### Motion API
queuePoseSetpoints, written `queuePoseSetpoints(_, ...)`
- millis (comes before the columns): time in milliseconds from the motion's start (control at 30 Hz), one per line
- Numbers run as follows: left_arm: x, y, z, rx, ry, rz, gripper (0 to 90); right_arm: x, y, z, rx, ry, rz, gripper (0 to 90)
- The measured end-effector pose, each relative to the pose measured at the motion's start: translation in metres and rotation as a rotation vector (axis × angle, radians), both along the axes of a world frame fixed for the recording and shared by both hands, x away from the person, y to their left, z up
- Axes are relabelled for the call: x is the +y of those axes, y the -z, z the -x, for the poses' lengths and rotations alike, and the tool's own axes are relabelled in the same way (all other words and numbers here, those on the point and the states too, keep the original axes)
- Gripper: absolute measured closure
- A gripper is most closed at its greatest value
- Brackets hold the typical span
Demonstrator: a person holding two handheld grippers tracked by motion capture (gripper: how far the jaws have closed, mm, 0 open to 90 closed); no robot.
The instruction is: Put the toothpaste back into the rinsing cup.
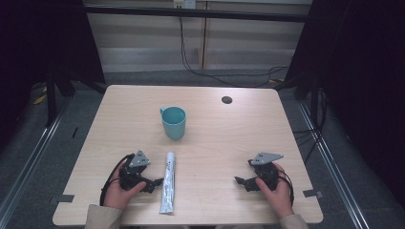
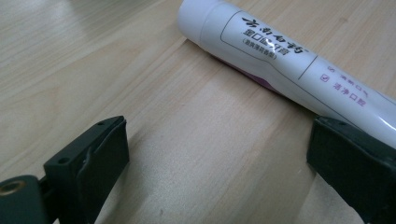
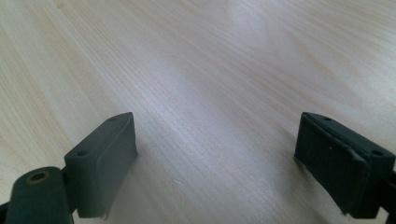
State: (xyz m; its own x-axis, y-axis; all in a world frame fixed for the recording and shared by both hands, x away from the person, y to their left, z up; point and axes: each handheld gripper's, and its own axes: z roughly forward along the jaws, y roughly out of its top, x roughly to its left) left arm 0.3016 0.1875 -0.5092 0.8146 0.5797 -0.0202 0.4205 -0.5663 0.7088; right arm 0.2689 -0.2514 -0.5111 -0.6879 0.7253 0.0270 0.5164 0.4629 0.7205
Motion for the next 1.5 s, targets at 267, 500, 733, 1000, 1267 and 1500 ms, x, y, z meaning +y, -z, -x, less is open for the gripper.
queuePoseSetpoints(267, 0.001, -0.003, 0.0, 0.022, 0.046, -0.032, 3.3, 0.0, 0.0, 0.0, 0.001, -0.001, -0.001, 11.9)
queuePoseSetpoints(500, 0.001, -0.007, 0.006, 0.033, 0.09, -0.063, 4.3, 0.0, 0.0, 0.0, 0.0, 0.0, -0.001, 11.9)
queuePoseSetpoints(733, -0.011, -0.014, 0.006, 0.017, 0.144, -0.151, 4.5, 0.0, 0.0, 0.0, 0.0, -0.001, -0.001, 11.9)
queuePoseSetpoints(1000, -0.013, -0.034, -0.003, 0.106, 0.125, -0.22, 15.8, 0.0, 0.0, 0.0, -0.001, 0.0, -0.001, 12.0)
queuePoseSetpoints(1267, -0.028, -0.051, -0.011, 0.194, 0.066, -0.208, 18.0, 0.0, 0.0, 0.0, -0.001, 0.0, -0.001, 12.0)
queuePoseSetpoints(1500, -0.039, -0.056, -0.017, 0.232, 0.051, -0.177, 20.4, 0.0, 0.0, 0.0, -0.001, 0.0, -0.001, 11.9)
